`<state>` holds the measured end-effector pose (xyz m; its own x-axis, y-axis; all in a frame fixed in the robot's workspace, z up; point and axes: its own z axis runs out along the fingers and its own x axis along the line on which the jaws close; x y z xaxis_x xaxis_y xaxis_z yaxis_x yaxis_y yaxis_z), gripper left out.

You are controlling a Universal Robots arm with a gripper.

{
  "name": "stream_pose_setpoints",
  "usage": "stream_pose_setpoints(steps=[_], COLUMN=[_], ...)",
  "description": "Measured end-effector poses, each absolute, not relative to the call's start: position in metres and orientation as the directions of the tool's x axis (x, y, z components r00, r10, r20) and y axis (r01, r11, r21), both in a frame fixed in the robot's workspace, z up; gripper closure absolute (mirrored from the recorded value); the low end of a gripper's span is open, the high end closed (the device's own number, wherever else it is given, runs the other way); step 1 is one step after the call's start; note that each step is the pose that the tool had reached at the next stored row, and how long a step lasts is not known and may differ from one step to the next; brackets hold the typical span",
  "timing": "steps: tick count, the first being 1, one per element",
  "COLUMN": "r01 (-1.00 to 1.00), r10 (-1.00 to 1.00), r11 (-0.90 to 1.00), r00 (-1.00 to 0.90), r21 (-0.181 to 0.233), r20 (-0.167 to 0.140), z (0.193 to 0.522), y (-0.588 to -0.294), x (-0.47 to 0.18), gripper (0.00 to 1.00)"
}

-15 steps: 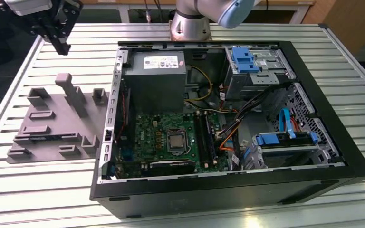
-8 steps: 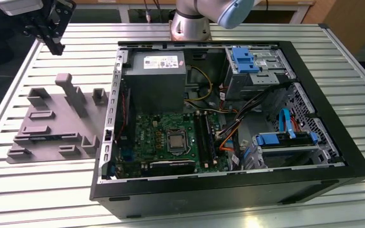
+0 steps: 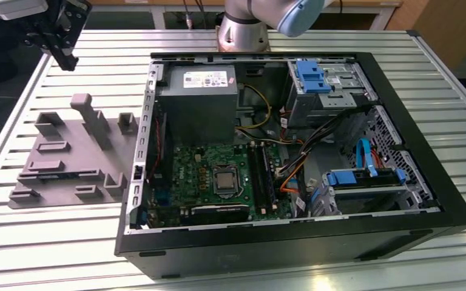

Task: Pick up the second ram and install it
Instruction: 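Reach for the second ram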

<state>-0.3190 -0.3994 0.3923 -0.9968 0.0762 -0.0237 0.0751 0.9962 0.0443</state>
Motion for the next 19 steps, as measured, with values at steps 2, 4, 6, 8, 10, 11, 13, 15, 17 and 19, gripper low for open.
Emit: stream_pose_setpoints(steps=[2,4,6,8,10,11,13,15,17,19], r01=[0.075,0.075,0.075,0.075,0.075,0.075,0.075,0.075,0.075,0.075], r10=[0.076,0.076,0.076,0.076,0.076,0.076,0.076,0.076,0.076,0.076], r11=[0.996,0.996,0.996,0.996,0.996,0.996,0.996,0.996,0.996,0.996], r00=[-0.997,-0.997,-0.997,-0.997,-0.997,-0.997,-0.997,-0.997,-0.997,-0.997], r21=[0.044,0.044,0.044,0.044,0.044,0.044,0.044,0.044,0.044,0.044], r20=[-0.024,-0.024,-0.024,-0.024,-0.024,-0.024,-0.024,-0.024,-0.024,-0.024], z=[0.392,0.392,0.392,0.392,0.392,0.392,0.392,0.392,0.392,0.392], y=[-0.399,-0.399,-0.4,-0.405,-0.412,-0.414,-0.415,-0.415,-0.415,-0.415], x=[-0.319,-0.319,-0.321,-0.322,-0.322,-0.323,-0.323,-0.323,-0.323,-0.323], gripper=[0.89,0.89,0.89,0.89,0.89,0.89,0.89,0.89,0.89,0.89])
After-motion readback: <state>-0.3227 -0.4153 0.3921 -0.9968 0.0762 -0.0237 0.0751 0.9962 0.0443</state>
